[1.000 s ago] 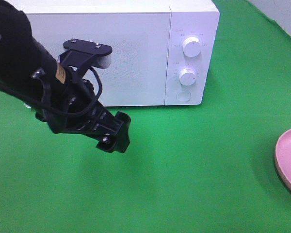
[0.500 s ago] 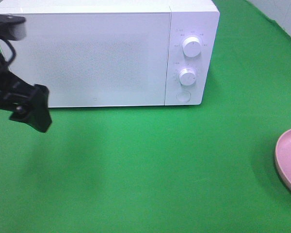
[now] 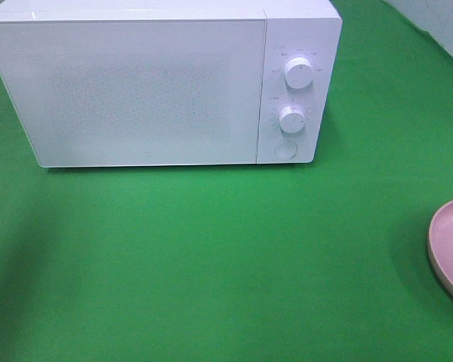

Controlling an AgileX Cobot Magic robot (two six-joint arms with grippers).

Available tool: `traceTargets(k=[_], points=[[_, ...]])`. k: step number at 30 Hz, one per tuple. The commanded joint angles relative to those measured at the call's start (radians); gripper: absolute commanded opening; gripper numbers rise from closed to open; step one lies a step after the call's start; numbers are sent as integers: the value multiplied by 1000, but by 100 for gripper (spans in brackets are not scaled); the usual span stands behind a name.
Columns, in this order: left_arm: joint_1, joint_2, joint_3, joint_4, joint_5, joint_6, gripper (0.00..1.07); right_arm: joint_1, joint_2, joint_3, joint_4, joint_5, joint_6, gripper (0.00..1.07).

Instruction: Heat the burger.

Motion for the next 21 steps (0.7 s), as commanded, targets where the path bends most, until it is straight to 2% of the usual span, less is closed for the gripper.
traceTargets(k=[1,2,3,4,5,6,8,11,12,15,17,20,21], points=[[5,-59,69,-9,18,2,100,-7,-28,2,1,-11,-8,75],[5,-59,69,-9,18,2,100,-7,-28,2,1,-11,-8,75],[5,-101,126,-11,18,2,100,-7,-28,2,1,-11,-8,75],[5,-101,126,-11,18,2,100,-7,-28,2,1,-11,-8,75],[5,-143,182,-10,16,2,100,-7,-28,2,1,-11,-8,75],[5,-143,182,-10,16,2,100,-7,-28,2,1,-11,-8,75],[5,-226,277,-13,6,2,100,-7,-28,2,1,-11,-8,75],[5,-244,295,-13,1,2,100,-7,-28,2,1,-11,-8,75],[5,-294,339,-13,-12,2,100,-7,-28,2,1,-11,-8,75],[5,-344,381,-14,-28,2,100,-7,-28,2,1,-11,-8,75],[5,-445,452,-31,-71,4,100,-7,-28,2,1,-11,-8,75],[5,-474,472,-39,-85,8,100,-7,-28,2,1,-11,-8,75],[5,-549,484,-67,-98,55,100,-7,-28,2,1,-11,-8,75]])
